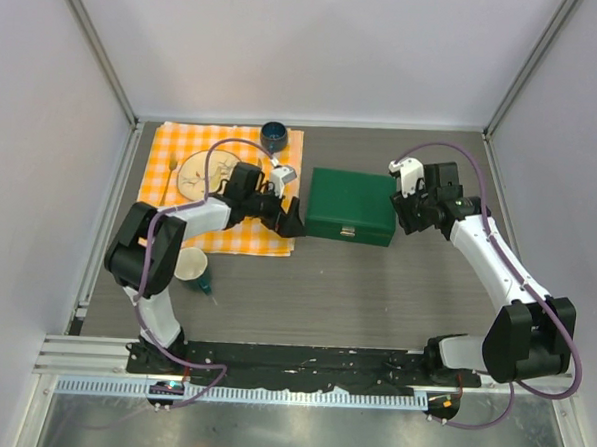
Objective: Organize the mixed jewelry
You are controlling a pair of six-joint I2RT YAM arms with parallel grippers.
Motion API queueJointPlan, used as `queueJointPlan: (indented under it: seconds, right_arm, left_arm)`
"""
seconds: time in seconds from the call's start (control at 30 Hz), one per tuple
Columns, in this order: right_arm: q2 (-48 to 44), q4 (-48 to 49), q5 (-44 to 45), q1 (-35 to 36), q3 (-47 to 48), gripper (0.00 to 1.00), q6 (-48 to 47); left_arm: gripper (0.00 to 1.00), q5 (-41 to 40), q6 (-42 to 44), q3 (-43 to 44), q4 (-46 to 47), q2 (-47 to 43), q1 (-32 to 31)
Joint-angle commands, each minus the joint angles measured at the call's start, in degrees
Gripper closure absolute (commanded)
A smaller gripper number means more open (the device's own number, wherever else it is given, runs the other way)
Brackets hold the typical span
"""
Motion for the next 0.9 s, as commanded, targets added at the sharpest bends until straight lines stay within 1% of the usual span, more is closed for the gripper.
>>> queueJointPlan:
  seconds: [0.0, 0.17, 0.27, 0.37, 0.6, 0.63, 0.87]
  right_arm:
    - [-0.6, 2.4, -1.2, -0.1, 0.0, 0.53, 0.8]
    - [-1.0, 3.1, -1.3, -0.1, 0.0, 0.53, 1.5]
    - [-1.0, 3.8, -1.2, -0.1, 0.3, 0.53, 1.9]
    - [-1.4, 4.5, -0.5, -0.1, 0.5, 0.53, 2.8]
    - [-3.1, 5.5, 1.7, -0.1, 0.6, 0.53, 4.0]
    - [-3.1, 5.5, 1.7, -0.1, 0.7, 0.53, 4.2]
    - [-3.7, 5.4, 2.2, -0.1, 0.3, 0.53, 4.2]
  left_arm:
    - [0.0, -0.4, 2.7, -1.8, -0.6, -6.3, -0.1]
    - [0.0, -2.3, 3.5, -1.7, -1.0, -11.4, -0.4]
    - [0.0, -4.8, 3.7, 1.7, -2.1, -11.2, -1.1]
    - [0.0, -8.2, 4.3, 6.6, -3.6, -8.8, -2.2]
    - [0.0, -13.2, 5.8, 16.9, -6.2, -0.9, -5.1]
    - [0.0, -13.8, 7.4, 19.0, -6.9, 0.9, -5.7]
    - [0.0, -18.8, 11.2, 24.7, -9.1, 7.1, -12.0]
